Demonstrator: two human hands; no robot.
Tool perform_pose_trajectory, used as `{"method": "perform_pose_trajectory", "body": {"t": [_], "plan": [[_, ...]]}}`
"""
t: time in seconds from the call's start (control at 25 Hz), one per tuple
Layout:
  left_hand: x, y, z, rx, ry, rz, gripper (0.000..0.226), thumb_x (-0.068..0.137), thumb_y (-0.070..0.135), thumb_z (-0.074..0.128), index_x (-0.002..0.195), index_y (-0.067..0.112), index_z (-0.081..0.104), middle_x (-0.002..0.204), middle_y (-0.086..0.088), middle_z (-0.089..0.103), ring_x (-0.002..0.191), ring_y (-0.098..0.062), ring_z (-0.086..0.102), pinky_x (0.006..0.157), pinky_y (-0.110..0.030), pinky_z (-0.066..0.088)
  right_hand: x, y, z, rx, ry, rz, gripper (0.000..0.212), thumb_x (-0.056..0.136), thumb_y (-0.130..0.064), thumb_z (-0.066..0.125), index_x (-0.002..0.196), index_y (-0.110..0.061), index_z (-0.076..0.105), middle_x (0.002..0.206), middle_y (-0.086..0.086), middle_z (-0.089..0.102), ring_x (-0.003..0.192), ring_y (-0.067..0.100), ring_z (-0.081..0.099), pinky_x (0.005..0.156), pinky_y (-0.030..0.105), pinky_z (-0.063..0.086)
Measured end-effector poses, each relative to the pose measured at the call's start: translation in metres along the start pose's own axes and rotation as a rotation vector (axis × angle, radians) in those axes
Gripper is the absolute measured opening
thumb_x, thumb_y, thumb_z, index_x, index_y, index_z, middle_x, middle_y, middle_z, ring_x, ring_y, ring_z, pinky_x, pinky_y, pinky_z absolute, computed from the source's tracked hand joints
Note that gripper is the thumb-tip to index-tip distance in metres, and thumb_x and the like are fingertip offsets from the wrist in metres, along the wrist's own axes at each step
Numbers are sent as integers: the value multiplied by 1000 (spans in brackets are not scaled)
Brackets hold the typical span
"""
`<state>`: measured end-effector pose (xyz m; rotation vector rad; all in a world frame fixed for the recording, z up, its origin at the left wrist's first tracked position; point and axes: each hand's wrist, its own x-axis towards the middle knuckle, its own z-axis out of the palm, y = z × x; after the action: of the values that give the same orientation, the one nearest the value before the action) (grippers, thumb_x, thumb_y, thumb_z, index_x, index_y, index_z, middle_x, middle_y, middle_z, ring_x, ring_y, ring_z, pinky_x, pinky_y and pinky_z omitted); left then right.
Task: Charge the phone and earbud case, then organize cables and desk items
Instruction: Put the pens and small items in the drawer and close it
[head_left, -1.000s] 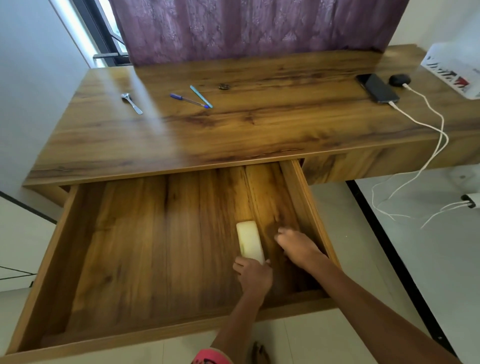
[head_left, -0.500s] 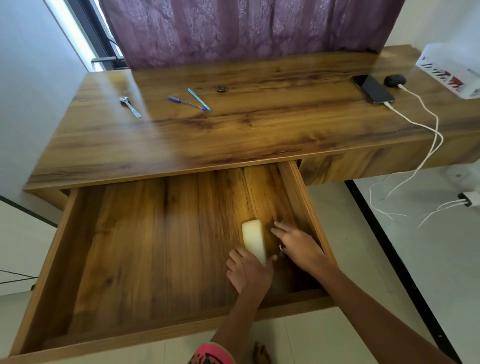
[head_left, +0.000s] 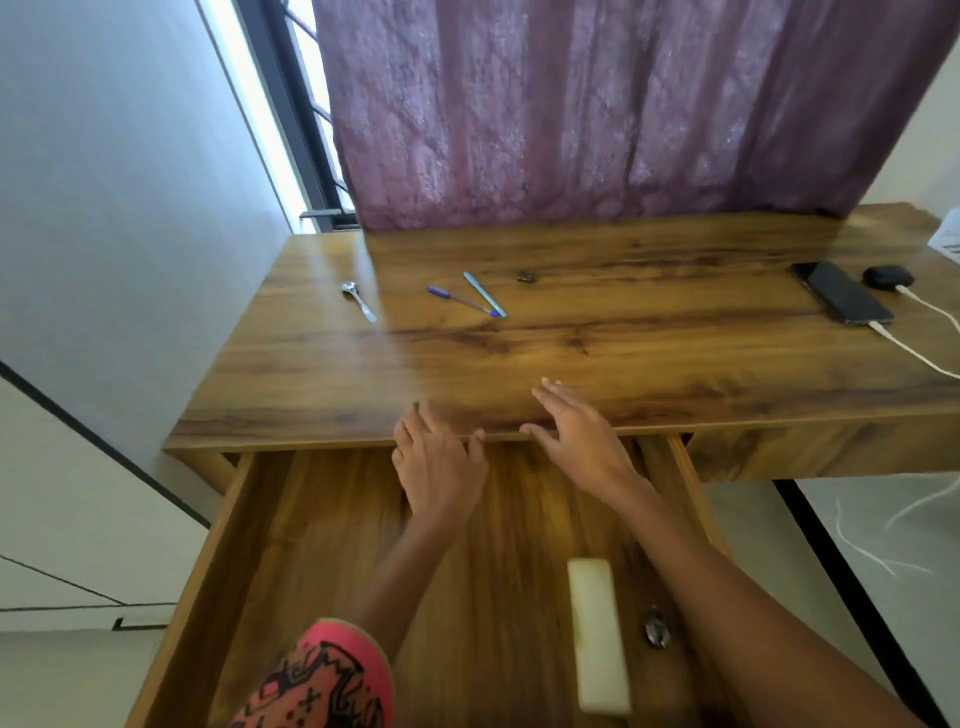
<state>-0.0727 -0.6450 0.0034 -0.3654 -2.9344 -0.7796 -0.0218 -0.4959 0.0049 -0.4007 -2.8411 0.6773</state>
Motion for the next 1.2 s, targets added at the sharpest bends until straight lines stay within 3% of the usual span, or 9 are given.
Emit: {"method": "perform_pose_trajectory", "body": {"t": [0.2, 0.4, 0.56, 0.68, 0.84, 1.04, 1.2], "plan": [[123, -34, -10, 50, 24, -40, 68, 87, 34, 55, 139, 1, 25, 145, -16, 29, 133, -31, 28, 107, -42, 30, 120, -17, 29, 3, 31, 97, 55, 95, -35, 47, 142, -11, 33, 153, 4, 24, 142, 17, 19, 112, 31, 21], [223, -69, 13, 50, -59, -56, 70, 91, 32, 50, 142, -3, 17, 150, -19, 22, 141, -35, 13, 115, -42, 17, 214, -10, 60, -82, 51, 164, 54, 95, -36, 46, 142, -12, 31, 154, 10, 20, 143, 24, 16, 112, 37, 22], [282, -90, 40, 38, -73, -118, 67, 93, 39, 44, 136, -9, 25, 144, -24, 30, 139, -38, 15, 116, -42, 13, 263, -5, 80, -125, 124, 208, 49, 95, -35, 46, 137, -12, 39, 151, 14, 26, 141, 27, 21, 110, 38, 28], [306, -95, 54, 12, -59, -195, 72, 93, 45, 39, 136, -11, 23, 149, -25, 22, 142, -38, 6, 116, -44, 8, 282, -3, 93, -132, 160, 224, 42, 94, -31, 48, 130, -9, 50, 144, 13, 40, 134, 26, 34, 104, 36, 36], [324, -95, 61, 49, -25, -246, 71, 94, 44, 35, 139, -9, 19, 153, -22, 11, 143, -36, -1, 116, -44, 0, 287, -2, 103, -139, 263, 217, 28, 95, -21, 48, 113, -4, 62, 119, 8, 60, 111, 19, 49, 89, 29, 43], [316, -100, 68, 115, -17, -217, 62, 97, 36, 30, 138, -10, 21, 154, -22, 8, 143, -34, -1, 116, -43, -1, 284, -7, 101, -20, 338, 338, 23, 89, -17, 57, 106, -4, 66, 106, 7, 62, 104, 17, 51, 79, 21, 38], [295, -101, 64, 89, 9, -230, 61, 98, 33, 32, 138, -12, 20, 153, -23, 9, 144, -33, 1, 116, -41, -1, 271, -10, 98, 28, 335, 358, 19, 87, -16, 61, 100, -4, 68, 102, 9, 62, 99, 19, 54, 80, 25, 43]]}}
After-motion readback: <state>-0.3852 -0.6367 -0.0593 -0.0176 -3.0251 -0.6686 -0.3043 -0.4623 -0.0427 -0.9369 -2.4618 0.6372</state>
